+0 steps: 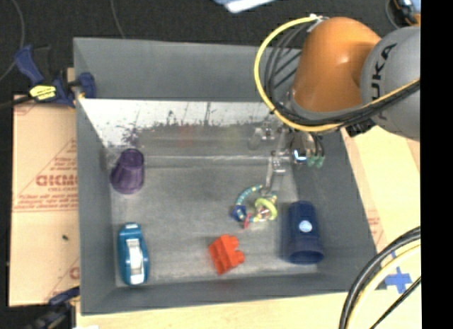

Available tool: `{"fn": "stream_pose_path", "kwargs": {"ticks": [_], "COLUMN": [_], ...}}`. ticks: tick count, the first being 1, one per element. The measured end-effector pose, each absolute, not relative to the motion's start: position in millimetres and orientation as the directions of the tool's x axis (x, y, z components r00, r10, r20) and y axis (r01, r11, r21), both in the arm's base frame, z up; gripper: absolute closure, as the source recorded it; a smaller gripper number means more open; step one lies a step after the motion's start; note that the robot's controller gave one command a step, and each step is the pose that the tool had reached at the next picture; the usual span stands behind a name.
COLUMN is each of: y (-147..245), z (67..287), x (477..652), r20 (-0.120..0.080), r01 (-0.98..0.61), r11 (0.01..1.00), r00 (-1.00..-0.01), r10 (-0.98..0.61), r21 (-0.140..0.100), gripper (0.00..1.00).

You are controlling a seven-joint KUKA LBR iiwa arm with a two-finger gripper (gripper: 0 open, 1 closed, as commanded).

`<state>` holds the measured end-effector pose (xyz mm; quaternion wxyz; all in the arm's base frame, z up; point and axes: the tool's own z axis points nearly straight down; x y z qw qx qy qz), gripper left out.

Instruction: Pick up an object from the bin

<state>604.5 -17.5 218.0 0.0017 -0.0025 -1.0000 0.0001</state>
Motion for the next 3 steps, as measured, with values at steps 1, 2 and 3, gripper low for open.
{"fn": "stream_pose_path", "kwargs": {"ticks": [1, 2, 3], "y": [-17.6, -40.1, -66.4], "z": [223.1, 162.0, 69.4], "x": [605.6, 584.3, 578.5], "r20": [-0.005, -0.005, -0.008], "r01": [0.005, 0.173, 0.07], "r11": [1.0, 0.985, 0.998], "r00": [-1.0, -0.985, -0.998], "r10": [0.005, 0.173, 0.07], "r21": [-0.001, 0.001, -0.001], "gripper": [0.0, 0.0, 0.0]}}
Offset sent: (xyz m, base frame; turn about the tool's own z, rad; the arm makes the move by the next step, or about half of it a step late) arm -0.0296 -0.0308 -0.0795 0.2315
